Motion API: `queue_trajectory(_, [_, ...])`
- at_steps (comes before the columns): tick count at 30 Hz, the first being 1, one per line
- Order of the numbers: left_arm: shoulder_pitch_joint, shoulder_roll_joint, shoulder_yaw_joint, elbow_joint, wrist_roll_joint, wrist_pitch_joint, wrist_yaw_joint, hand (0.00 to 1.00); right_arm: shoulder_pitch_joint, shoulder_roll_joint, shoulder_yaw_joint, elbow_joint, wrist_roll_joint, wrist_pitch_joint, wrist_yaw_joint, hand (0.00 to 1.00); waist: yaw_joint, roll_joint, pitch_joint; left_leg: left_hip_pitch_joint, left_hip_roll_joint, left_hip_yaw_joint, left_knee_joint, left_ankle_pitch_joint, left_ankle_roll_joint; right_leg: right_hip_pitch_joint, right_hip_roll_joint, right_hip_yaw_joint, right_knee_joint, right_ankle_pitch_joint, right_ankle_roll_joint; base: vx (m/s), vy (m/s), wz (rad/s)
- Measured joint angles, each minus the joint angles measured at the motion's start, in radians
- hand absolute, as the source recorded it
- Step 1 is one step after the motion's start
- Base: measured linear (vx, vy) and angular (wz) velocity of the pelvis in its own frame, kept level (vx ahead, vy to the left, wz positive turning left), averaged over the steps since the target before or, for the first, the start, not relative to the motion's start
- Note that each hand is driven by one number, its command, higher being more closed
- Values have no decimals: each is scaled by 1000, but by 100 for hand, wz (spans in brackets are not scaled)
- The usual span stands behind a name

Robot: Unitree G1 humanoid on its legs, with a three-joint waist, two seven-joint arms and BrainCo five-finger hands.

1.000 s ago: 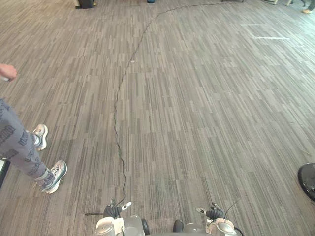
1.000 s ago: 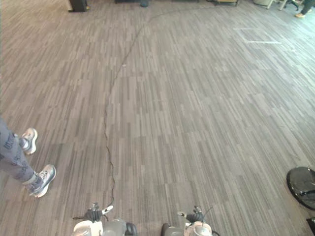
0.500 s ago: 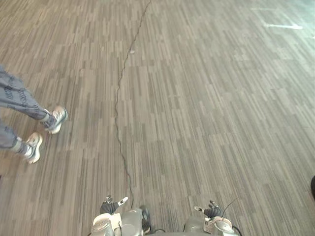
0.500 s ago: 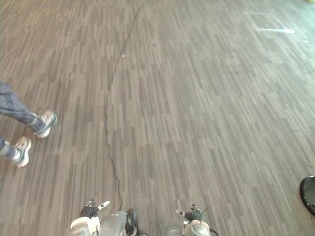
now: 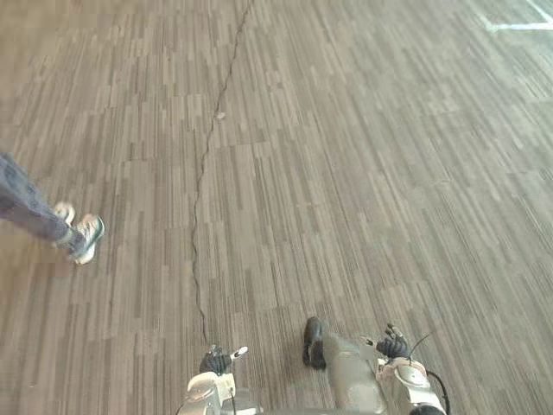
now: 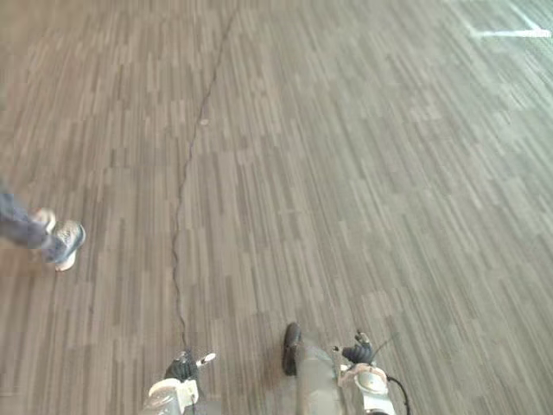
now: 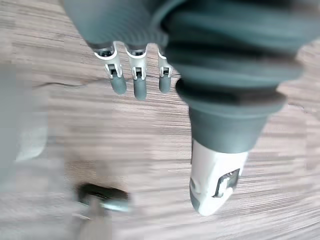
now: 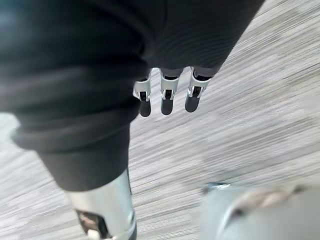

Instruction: Pick up cushions and gather them together orderly.

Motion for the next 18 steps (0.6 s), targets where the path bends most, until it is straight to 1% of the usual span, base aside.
queue_trajectory(1, [2,3,-1,-9,0,-3,0,0,3,3,3,2,4,0,0,0,7,-6,-1,-28,0,10,6,-20,3,32,0,9,-19,-11,-4,688,-97,-30])
queue_trajectory(2, [4,6,-2,-35,-3,-5,-1,0,4,1,18,21,12,0,0,0,20,-27,-11,-119,-11,56,-34,-76,13,101,-6,40,-70,-23,6,449,-37,-47])
queue_trajectory(3, [4,7,-1,-44,-3,-6,-1,0,-3,2,24,35,14,0,1,0,35,-25,-14,-164,-20,80,-87,-102,15,130,-12,56,-85,-21,16,696,27,-78])
queue_trajectory(4, [5,10,0,-59,-3,-6,-1,0,-15,2,18,55,14,4,0,0,41,-31,-10,-242,-78,91,-267,-121,17,188,-38,88,-112,-33,35,595,78,-66])
queue_trajectory(5, [6,12,0,-63,-3,-7,-1,0,-15,3,11,59,14,4,-1,0,41,-36,-7,-259,-112,84,-365,-114,15,209,-55,100,-122,-41,47,591,102,-69])
queue_trajectory(6, [7,13,0,-67,-4,-8,-1,0,-18,1,0,71,14,2,-2,0,44,-40,-5,-269,-165,60,-549,-71,7,239,-79,126,-133,-56,64,590,210,-84])
queue_trajectory(7, [23,10,-3,-76,-8,-16,1,0,-18,-2,-9,86,13,2,-6,0,52,-25,-10,-281,-211,-6,-820,26,-36,286,-91,178,-173,-73,84,592,264,-107])
queue_trajectory(8, [36,9,-5,-77,-12,-23,1,0,-12,-3,-8,92,13,2,-9,0,62,-11,-17,-310,-208,-55,-870,72,-53,303,-83,204,-198,-92,95,708,388,-123])
queue_trajectory(9, [43,9,-7,-73,-13,-25,2,0,-11,-4,-5,97,12,2,-10,0,78,-11,-17,-323,-203,-75,-814,138,-38,331,-84,236,-212,-113,113,603,383,-105])
queue_trajectory(10, [40,28,-3,-75,-25,-26,4,0,-10,7,4,104,12,2,-11,0,87,-42,-20,-321,-235,-96,-754,157,22,358,-119,279,-211,-113,104,602,360,-71])
queue_trajectory(11, [39,34,-3,-75,-25,-26,4,0,-10,11,9,106,11,2,-10,0,82,-57,-26,-324,-245,-94,-749,144,34,353,-130,284,-199,-109,98,607,322,-31])
queue_trajectory(12, [38,50,-3,-74,-22,-26,1,0,-2,21,10,110,-1,1,-8,0,73,-94,-45,-320,-272,-83,-737,112,70,296,-161,298,-102,-102,94,590,276,-15])
queue_trajectory(13, [39,66,-3,-62,-25,-25,2,0,10,34,10,113,-6,0,-6,0,76,-124,-46,-281,-287,-55,-728,60,76,224,-177,339,108,-103,122,569,261,-19])
queue_trajectory(14, [39,71,-3,-54,-29,-25,2,0,13,37,10,114,-6,0,-6,0,76,-130,-46,-263,-291,-46,-725,43,80,192,-183,344,191,-94,149,549,222,-42])
queue_trajectory(15, [38,82,-5,-51,-31,-25,4,0,16,43,20,111,-6,-2,-3,0,73,-150,-44,-193,-301,-18,-728,-9,82,87,-208,353,454,-18,307,532,188,-48])
queue_trajectory(16, [37,95,-27,-23,-29,-19,5,0,7,39,28,107,-6,-8,4,0,59,-139,-36,-101,-305,-15,-742,-53,80,7,-225,295,659,-32,291,535,172,-48])
queue_trajectory(17, [38,100,-42,-11,-29,-18,4,0,7,38,31,99,-6,-12,4,0,51,-135,-34,-59,-303,-9,-760,-59,80,-12,-232,257,703,-53,253,536,147,-43])
queue_trajectory(18, [42,106,-69,5,-29,-16,4,0,10,37,38,73,-8,-12,5,0,32,-131,-40,47,-297,20,-829,-70,75,-68,-244,161,735,-97,187,539,121,-41])
